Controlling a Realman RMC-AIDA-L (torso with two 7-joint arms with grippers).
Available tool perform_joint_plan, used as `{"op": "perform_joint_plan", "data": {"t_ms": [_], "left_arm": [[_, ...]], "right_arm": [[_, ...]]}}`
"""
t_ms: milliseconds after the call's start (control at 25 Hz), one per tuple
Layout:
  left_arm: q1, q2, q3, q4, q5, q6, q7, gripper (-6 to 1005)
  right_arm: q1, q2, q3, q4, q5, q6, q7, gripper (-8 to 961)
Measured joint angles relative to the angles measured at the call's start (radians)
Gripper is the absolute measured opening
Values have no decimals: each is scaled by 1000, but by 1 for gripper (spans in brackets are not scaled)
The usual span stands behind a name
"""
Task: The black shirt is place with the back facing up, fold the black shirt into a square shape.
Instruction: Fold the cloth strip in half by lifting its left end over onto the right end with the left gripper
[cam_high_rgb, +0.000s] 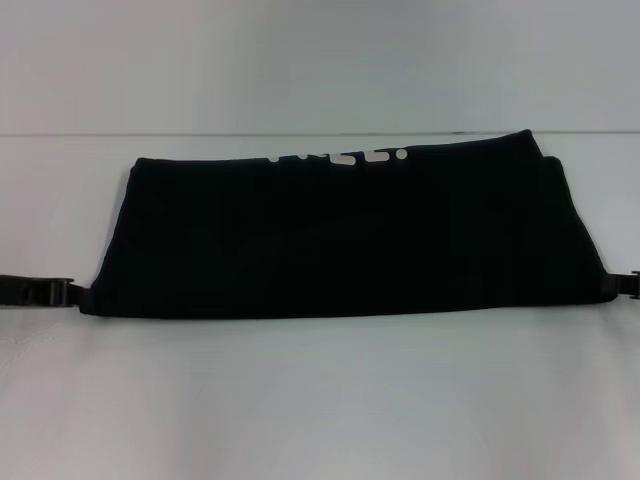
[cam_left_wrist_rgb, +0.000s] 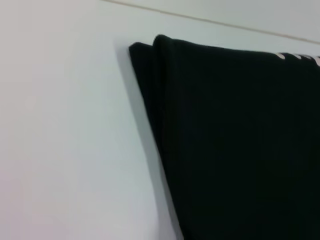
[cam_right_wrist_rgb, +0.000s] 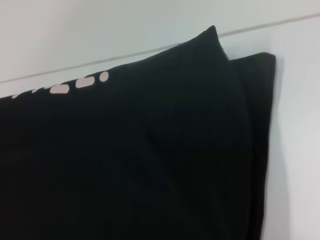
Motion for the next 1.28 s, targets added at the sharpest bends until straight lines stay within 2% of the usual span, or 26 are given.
{"op": "perform_joint_plan", "data": {"t_ms": [400, 880, 1280], "left_arm": [[13, 5, -30, 13, 0, 19, 18, -1], [20, 5, -52, 14, 1, 16, 33, 0], [22, 5, -58, 12, -5, 49, 46, 24]], "right_arm": [[-16, -5, 72, -1, 1, -56, -43, 5], [-33, -11, 79, -5, 1, -64, -47, 6], [-29, -7, 79, -9, 7, -113, -47, 79]]}}
